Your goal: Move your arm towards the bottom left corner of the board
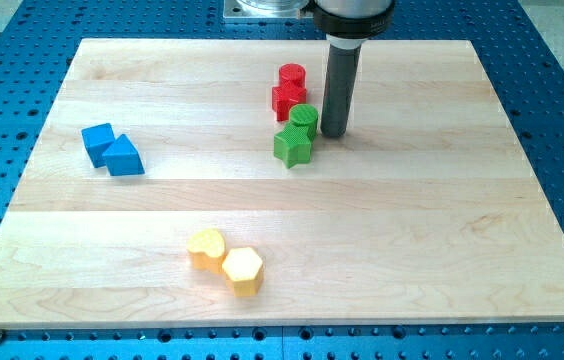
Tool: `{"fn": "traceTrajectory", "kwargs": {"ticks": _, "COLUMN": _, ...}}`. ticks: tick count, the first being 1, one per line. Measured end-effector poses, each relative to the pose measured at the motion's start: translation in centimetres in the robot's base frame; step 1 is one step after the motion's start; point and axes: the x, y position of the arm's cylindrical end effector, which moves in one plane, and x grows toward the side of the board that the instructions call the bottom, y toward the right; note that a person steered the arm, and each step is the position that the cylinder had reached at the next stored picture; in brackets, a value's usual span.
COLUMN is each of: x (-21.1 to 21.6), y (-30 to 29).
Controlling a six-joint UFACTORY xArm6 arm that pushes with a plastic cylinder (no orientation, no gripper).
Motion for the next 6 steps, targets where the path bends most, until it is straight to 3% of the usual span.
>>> {"fn": "traceTrajectory", "kwargs": {"ticks": 2, "x": 0.0, "y": -1.0}}
{"fn": "traceTrajectory", "kwargs": {"ticks": 3, "x": 3.1, "y": 3.1}}
{"fn": "traceTrajectory", "kwargs": {"ticks": 4, "x": 9.4, "y": 1.7}}
{"fn": "traceTrajectory", "kwargs": {"ticks": 6, "x": 12.8, "y": -15.9}}
